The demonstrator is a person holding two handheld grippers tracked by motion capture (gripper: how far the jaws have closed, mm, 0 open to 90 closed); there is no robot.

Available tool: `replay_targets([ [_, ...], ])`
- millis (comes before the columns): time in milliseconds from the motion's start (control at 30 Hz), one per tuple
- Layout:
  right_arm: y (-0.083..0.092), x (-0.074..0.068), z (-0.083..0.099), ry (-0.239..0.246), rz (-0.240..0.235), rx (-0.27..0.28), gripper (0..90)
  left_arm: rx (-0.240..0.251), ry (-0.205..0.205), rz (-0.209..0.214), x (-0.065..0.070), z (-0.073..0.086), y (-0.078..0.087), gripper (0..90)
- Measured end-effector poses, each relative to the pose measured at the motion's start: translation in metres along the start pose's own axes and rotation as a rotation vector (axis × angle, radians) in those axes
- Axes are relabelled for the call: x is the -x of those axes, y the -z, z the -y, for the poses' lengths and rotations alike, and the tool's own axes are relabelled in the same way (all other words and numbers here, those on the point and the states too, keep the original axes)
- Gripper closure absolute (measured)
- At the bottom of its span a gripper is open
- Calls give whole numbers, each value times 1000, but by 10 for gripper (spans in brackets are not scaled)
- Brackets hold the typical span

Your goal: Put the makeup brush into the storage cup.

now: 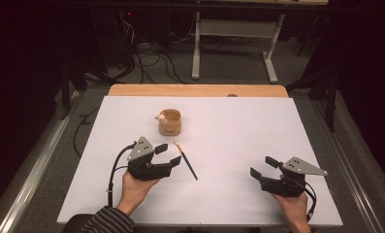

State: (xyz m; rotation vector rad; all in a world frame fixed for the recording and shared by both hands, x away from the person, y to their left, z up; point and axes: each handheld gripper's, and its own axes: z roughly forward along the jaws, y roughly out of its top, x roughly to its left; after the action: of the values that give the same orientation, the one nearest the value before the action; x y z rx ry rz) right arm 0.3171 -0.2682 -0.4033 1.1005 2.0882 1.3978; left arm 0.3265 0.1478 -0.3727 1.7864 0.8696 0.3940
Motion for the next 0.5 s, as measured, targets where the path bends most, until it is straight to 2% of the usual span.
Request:
replay_targets([
  [500,0,0,0,1,-1,0,269,-8,11,24,4,-12,-22,341],
])
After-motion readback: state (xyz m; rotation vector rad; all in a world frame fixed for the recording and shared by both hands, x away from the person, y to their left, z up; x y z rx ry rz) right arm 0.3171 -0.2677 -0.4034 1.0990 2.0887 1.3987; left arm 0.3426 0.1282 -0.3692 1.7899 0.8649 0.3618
